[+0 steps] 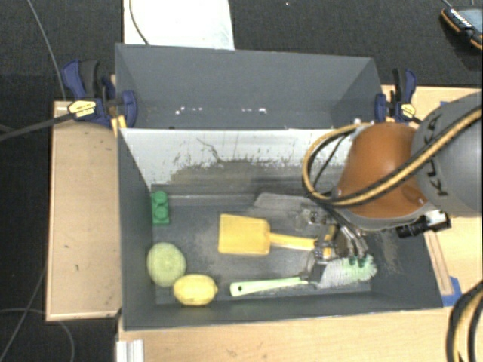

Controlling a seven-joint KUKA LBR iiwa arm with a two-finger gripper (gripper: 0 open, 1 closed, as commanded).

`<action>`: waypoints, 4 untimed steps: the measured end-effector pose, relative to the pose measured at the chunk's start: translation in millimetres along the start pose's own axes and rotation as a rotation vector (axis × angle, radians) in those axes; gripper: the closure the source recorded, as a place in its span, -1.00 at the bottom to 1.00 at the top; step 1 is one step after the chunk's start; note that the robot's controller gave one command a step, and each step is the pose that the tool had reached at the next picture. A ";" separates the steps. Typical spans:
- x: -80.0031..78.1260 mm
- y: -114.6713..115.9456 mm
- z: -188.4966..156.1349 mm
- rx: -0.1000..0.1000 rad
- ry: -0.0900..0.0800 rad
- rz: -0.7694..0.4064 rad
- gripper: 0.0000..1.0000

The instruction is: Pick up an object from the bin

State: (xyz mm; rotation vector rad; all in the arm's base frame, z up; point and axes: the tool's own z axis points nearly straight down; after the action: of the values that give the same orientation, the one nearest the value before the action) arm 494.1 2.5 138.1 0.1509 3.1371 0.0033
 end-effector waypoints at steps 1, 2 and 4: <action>-63.4 5.7 -43.2 -0.006 -0.026 0.075 -1.00; -48.9 -2.7 -29.2 -0.006 -0.021 0.064 -1.00; -42.0 -12.4 14.4 -0.004 -0.011 0.159 -1.00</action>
Offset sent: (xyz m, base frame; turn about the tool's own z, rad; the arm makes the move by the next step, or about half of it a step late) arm 0.0131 -0.0276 -0.0036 0.0506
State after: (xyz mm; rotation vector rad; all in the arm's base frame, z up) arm 534.7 -13.9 123.6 0.3977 3.1042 0.0082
